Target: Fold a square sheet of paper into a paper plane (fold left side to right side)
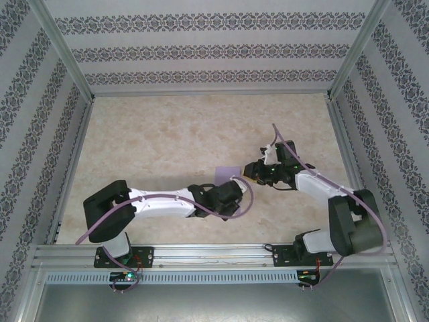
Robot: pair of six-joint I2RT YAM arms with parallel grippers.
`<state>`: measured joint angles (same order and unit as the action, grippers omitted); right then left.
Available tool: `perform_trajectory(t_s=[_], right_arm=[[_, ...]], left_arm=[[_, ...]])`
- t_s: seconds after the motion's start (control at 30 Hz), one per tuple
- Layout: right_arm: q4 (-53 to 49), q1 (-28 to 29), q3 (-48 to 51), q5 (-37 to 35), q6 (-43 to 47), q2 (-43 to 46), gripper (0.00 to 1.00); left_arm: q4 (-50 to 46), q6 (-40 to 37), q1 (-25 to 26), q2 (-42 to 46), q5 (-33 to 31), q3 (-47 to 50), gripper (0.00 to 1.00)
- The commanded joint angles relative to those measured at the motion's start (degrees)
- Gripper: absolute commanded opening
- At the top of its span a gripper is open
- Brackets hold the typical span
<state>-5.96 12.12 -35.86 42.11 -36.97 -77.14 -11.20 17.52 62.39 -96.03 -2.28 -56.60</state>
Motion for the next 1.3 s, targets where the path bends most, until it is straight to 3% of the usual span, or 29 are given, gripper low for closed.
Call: perform_trajectory(t_s=[0.0,0.27,0.63,1.27], right_arm=[[-5.43,-1.19,2.61,-2.7,4.56,4.21,0.25],[-4.69,0.04,10.37,1.32,3.71,12.46,0.0],[6.92,12.39,15.82,-4.11,-5.67,10.87,0.0],[10.93,16.93,16.49,-8.52,-6.83,0.84,0.0]], left_arm=[[9.36,6.84,-4.53,1.88,15.66,3.7,0.0],[19.3,13.91,-11.23,2.52,25.67,9.23,0.0],[18.83,14.34,-13.35,0.93,29.5,7.99,0.0],[18.65,12.3,-13.96,0.05,28.73,7.97,0.0]])
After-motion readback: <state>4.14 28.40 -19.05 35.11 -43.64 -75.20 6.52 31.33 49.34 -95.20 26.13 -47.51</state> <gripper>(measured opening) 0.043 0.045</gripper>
